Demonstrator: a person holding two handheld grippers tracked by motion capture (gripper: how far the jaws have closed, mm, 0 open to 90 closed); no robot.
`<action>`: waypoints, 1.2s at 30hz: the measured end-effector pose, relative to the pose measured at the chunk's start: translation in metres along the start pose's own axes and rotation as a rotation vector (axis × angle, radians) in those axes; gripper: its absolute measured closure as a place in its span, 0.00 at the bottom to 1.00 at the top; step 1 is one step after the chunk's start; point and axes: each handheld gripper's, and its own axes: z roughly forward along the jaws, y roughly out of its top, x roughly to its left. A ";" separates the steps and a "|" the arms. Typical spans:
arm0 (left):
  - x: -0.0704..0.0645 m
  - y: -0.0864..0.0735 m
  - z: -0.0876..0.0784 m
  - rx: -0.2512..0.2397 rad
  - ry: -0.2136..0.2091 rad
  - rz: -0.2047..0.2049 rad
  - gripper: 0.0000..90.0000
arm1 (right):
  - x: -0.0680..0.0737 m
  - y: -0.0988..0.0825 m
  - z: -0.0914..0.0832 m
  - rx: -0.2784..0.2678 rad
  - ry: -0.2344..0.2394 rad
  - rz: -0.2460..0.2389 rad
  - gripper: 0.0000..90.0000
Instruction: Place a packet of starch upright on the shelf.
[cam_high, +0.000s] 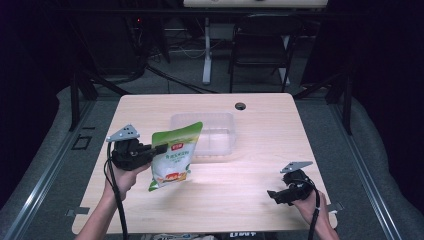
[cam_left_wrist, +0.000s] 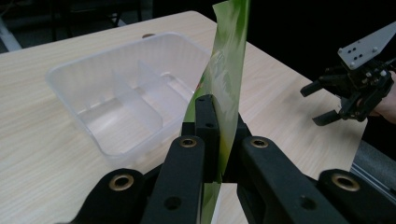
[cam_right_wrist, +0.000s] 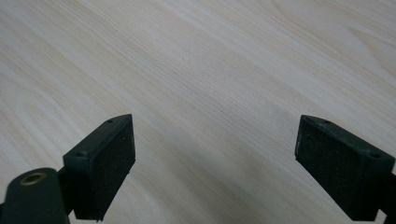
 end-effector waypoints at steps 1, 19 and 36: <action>0.001 0.002 -0.001 -0.004 -0.002 0.005 0.99 | 0.000 0.000 0.000 0.000 0.000 0.000 0.13; 0.006 0.031 -0.002 -0.045 0.024 0.017 0.99 | 0.000 0.000 0.000 -0.004 0.000 -0.001 0.13; 0.014 0.061 0.003 -0.093 0.071 0.032 0.99 | -0.001 0.000 -0.001 0.000 -0.001 -0.004 0.13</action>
